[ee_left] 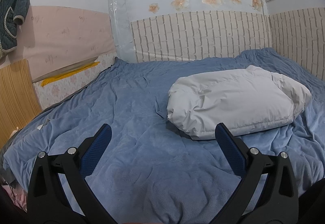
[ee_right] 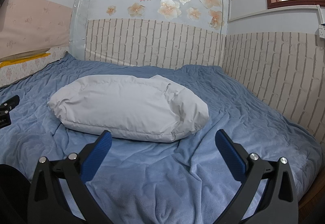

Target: Fold large clothes

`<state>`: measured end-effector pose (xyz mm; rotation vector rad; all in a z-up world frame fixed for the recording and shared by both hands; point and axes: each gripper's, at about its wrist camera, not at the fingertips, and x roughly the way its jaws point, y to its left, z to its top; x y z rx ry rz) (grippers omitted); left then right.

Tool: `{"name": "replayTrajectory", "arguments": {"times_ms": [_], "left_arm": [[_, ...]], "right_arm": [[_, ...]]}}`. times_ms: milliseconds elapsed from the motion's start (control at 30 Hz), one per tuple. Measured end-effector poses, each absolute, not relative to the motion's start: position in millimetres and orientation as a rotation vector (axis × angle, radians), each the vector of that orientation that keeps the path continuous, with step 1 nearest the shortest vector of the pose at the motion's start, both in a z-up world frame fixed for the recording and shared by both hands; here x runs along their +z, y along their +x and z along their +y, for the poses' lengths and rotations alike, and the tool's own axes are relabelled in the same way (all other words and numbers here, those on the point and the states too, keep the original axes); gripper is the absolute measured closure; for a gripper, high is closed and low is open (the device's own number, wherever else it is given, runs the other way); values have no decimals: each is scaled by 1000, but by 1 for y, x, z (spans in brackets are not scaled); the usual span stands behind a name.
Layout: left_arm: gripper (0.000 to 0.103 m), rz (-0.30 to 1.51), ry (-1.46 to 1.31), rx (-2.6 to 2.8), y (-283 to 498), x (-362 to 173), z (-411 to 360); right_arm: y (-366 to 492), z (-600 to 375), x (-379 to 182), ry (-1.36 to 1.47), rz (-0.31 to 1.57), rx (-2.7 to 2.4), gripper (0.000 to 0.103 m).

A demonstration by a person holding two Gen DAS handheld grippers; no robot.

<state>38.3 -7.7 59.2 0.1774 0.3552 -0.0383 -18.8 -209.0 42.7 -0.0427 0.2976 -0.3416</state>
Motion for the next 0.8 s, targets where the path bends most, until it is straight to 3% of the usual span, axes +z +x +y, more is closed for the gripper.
{"name": "replayTrajectory", "arguments": {"times_ms": [800], "left_arm": [[3, 318, 83, -75, 28, 64, 9]], "right_arm": [[-19, -208, 43, -43, 297, -342, 1]]}}
